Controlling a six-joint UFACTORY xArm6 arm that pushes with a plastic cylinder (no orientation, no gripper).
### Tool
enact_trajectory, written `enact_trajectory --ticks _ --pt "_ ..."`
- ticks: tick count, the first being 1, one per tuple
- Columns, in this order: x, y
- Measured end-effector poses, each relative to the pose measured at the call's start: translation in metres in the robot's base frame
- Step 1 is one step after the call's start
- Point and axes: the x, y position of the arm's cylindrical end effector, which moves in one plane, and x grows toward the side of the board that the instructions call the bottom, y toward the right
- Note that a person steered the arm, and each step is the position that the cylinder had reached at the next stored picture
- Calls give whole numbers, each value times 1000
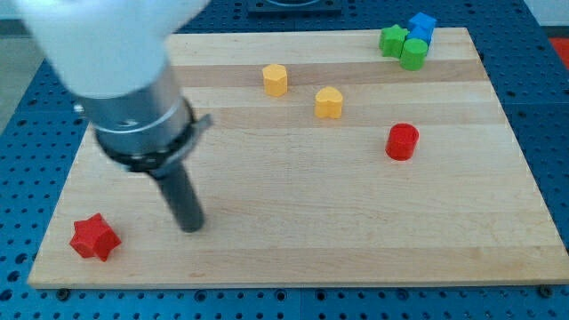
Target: Slightly move the red circle to the left side
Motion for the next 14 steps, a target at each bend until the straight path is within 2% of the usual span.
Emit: enact_trajectory --ticks 3,4,5,6,7,8,9,11,14 --pt "-2 212" --pt "-14 238" --pt "-58 240" --pt "-80 255" --pt "-81 296" --pt "-113 314" --pt "-120 305" --pt "-107 269" --pt "-129 229"
